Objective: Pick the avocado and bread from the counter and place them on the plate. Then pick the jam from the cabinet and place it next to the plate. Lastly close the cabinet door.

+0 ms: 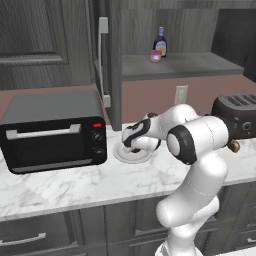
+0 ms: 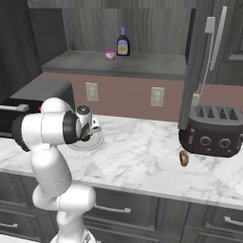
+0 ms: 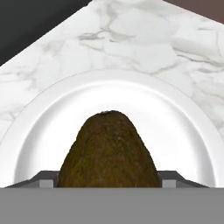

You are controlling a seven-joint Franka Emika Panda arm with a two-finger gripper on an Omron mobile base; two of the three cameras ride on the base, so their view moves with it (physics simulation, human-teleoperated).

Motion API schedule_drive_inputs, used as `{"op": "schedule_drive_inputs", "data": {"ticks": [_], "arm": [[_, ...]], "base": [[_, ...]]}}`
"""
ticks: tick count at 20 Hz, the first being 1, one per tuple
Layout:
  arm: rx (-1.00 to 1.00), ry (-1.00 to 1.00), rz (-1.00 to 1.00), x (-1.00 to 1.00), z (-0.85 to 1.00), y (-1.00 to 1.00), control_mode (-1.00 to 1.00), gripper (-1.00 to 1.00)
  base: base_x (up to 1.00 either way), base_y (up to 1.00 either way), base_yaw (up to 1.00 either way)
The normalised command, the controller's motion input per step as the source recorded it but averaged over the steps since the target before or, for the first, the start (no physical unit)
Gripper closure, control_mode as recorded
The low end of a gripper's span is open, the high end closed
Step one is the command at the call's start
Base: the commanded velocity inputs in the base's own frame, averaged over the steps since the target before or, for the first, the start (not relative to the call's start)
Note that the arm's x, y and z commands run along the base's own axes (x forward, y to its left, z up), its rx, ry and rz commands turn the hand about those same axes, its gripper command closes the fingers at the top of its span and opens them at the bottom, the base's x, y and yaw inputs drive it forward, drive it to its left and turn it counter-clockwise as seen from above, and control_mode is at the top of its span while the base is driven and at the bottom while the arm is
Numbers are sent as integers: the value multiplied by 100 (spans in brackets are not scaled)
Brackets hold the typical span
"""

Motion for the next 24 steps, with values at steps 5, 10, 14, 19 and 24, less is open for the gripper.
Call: {"op": "schedule_drive_inputs", "data": {"ticks": [5,10,14,19,24], "arm": [[0,0,7,17,-20,19,-100,-100],[0,0,5,2,-2,3,-100,-100],[0,0,5,0,2,0,-100,-100],[0,0,4,0,31,0,-100,-100],[0,-2,5,-3,54,1,-100,-100]], "base": [[0,0,0],[0,0,0],[0,0,0],[0,0,0],[0,0,0]]}}
